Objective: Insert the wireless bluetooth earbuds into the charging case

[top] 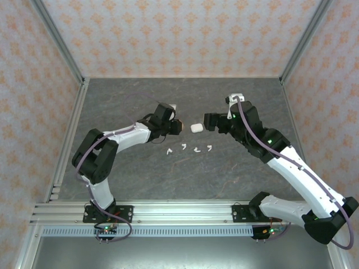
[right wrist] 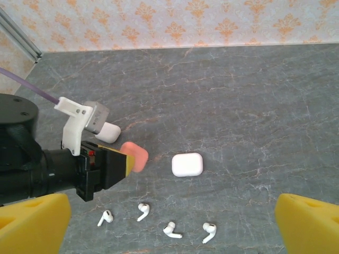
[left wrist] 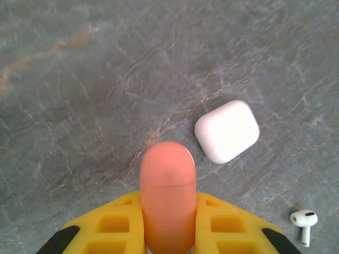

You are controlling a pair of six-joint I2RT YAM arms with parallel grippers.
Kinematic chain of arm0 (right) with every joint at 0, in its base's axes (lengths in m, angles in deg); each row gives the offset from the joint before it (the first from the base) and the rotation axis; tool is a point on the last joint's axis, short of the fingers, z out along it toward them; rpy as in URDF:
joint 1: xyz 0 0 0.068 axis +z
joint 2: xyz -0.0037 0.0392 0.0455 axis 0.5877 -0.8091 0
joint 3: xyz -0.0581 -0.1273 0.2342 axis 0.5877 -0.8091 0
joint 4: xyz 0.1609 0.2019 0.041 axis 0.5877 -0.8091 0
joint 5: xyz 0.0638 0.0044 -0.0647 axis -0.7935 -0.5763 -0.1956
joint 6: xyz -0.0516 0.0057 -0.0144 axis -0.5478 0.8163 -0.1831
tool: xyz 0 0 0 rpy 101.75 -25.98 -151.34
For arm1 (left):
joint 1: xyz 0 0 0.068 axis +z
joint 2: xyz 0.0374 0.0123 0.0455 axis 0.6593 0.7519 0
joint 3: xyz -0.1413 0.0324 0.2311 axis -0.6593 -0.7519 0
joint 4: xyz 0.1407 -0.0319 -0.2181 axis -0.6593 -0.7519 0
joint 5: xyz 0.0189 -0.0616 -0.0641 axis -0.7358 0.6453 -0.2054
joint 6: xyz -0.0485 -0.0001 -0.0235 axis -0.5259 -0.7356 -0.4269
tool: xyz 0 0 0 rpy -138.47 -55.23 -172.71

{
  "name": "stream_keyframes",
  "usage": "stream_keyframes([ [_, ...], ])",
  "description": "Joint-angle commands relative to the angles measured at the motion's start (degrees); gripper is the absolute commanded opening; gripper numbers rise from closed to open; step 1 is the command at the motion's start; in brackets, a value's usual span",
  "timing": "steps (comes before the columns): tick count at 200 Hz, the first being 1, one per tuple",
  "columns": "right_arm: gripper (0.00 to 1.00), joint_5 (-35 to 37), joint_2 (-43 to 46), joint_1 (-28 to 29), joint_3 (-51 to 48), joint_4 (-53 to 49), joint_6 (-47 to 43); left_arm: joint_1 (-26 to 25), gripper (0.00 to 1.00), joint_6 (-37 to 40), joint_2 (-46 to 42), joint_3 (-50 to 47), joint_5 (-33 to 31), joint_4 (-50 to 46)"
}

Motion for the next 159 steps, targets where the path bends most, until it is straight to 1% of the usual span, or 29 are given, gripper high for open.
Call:
stream_keyframes([
  [1, 0.99, 1.7, 0.9, 0.0, -1.1, -0.9, 0.4, -0.1, 0.0, -3.7, 1.1, 2.3, 1.2, 1.3],
  [40, 0.99, 1.0, 0.4, 0.0, -1.2, -0.8, 0.4, -0.1, 0.0, -6.4, 5.7, 3.9, 2.7, 2.8],
  [49, 0.99, 0.7, 0.3, 0.0, -1.2, -0.8, 0.4, 0.0, 0.02, -6.4, 5.9, 4.4, 3.4, 3.4],
  [53, 0.99, 0.6, 0.2, 0.0, -1.2, -0.8, 0.3, 0.0, 0.03, -7.2, 7.7, 4.6, 3.8, 3.6],
  [65, 0.99, 0.6, 0.1, 0.0, -1.2, -1.1, 0.3, 0.1, 0.08, -8.4, 9.0, 5.4, 4.4, 3.6],
  [75, 0.99, 0.8, 0.0, 0.0, -1.1, -1.3, 0.3, 0.1, 0.14, -8.5, 9.6, 6.0, 4.4, 3.0],
  [96, 0.99, 1.0, 0.2, 0.0, -1.0, -1.6, 0.2, 0.4, 0.34, -8.7, 9.6, 5.9, 3.8, 2.5],
  [100, 0.99, 1.0, 0.2, 0.0, -0.9, -1.6, 0.3, 0.5, 0.36, -8.6, 9.5, 5.8, 3.6, 2.3],
  [157, 0.99, -0.6, -1.2, -0.1, 0.0, -1.6, -0.7, 1.6, 0.47, -7.0, 6.6, 4.3, -1.0, -1.2],
  [159, 0.99, -0.7, -1.3, 0.0, 0.0, -1.5, -0.7, 1.6, 0.47, -7.0, 5.2, 4.2, -1.1, -1.3],
])
